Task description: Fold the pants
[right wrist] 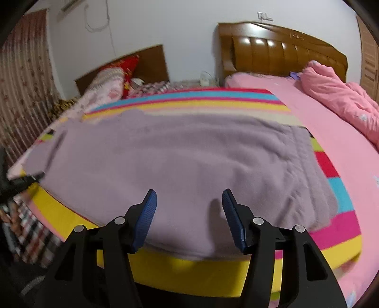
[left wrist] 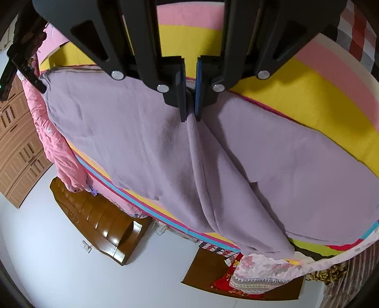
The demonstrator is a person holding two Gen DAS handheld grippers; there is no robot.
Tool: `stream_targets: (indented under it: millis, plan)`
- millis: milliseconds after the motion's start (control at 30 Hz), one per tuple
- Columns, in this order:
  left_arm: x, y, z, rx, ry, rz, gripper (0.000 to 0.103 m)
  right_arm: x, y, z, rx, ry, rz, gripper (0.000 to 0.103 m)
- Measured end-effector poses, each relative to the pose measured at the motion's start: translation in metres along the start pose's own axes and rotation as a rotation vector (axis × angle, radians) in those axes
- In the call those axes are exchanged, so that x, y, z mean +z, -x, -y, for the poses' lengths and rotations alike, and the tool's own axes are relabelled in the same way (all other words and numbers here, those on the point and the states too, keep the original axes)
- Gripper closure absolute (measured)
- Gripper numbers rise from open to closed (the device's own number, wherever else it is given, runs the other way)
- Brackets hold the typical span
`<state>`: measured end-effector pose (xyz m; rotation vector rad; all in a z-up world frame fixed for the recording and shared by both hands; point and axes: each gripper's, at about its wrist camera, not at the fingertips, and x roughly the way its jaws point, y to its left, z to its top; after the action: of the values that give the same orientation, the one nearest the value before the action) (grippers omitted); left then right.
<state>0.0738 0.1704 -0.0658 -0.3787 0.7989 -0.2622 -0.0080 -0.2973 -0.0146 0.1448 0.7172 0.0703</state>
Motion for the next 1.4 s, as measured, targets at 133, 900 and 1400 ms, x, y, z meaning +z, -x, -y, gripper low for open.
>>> stream_targets:
  millis: [133,900,1400]
  plan:
    - [-0.002,0.001,-0.001,-0.013,0.002,0.01,0.092,0.002,-0.022,-0.036,0.05,0.082,-0.047,0.04]
    - [0.079,-0.227,0.248,-0.067,-0.628,-0.306,0.005,0.061,-0.104,-0.027,0.171,0.288,-0.388,0.015]
    - [0.075,-0.235,0.257,0.014,-0.662,-0.26,0.001,0.093,-0.084,-0.049,0.488,0.533,-0.443,0.013]
